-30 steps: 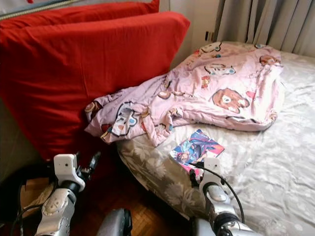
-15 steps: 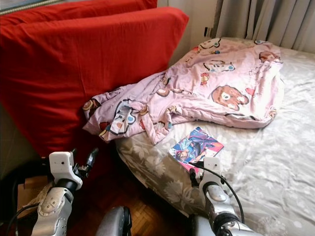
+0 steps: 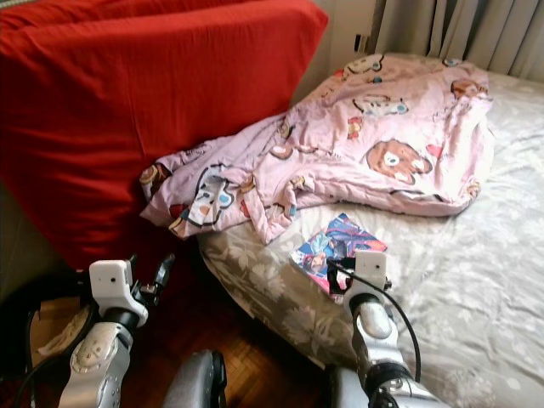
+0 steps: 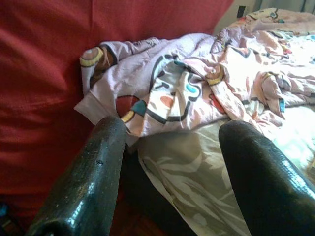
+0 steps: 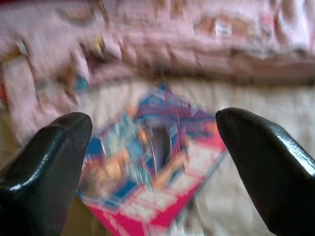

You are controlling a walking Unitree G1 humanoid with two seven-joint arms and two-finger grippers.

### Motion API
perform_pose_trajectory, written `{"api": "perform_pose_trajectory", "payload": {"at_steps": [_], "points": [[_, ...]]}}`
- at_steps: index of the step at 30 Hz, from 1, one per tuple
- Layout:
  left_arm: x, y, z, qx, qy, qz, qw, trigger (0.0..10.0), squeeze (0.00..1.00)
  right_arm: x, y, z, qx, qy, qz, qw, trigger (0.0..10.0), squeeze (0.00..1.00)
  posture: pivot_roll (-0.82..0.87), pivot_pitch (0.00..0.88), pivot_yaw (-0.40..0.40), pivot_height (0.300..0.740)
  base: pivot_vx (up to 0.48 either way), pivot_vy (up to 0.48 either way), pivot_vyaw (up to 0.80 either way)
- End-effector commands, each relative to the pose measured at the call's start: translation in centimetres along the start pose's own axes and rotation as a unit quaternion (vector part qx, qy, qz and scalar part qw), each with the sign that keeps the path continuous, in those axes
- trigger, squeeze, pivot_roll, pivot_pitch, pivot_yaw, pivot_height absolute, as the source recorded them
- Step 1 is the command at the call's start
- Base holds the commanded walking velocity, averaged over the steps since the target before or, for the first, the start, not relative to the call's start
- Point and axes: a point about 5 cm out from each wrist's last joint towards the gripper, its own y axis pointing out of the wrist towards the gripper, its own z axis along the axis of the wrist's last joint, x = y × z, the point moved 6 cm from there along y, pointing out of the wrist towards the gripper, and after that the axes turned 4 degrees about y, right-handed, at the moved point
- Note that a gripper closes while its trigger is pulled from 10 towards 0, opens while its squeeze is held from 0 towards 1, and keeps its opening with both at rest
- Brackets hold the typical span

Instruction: Clean up the room

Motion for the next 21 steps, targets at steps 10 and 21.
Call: {"api": "perform_pose_trajectory", "payload": {"at_steps": [10, 21], "points": [[-0.5, -1.3, -0.3, -0.007, -0.005, 0.017, 1.0, 10.0, 0.0, 0.2, -3.3, 2.0, 0.1, -0.021, 0.027, 0.994, 10.0, 0.0, 0.13, 0.093, 0.034, 0.589, 0.0, 0.0, 0.0], [-0.4, -2.6, 0.0, -0.011, -0.005, 0.015, 1.0, 10.0, 0.0, 0.3, -3.1, 1.8, 0.075, -0.018, 0.026, 0.997, 10.0, 0.0, 0.14, 0.148, 0.047, 0.589, 0.0, 0.0, 0.0]]}}
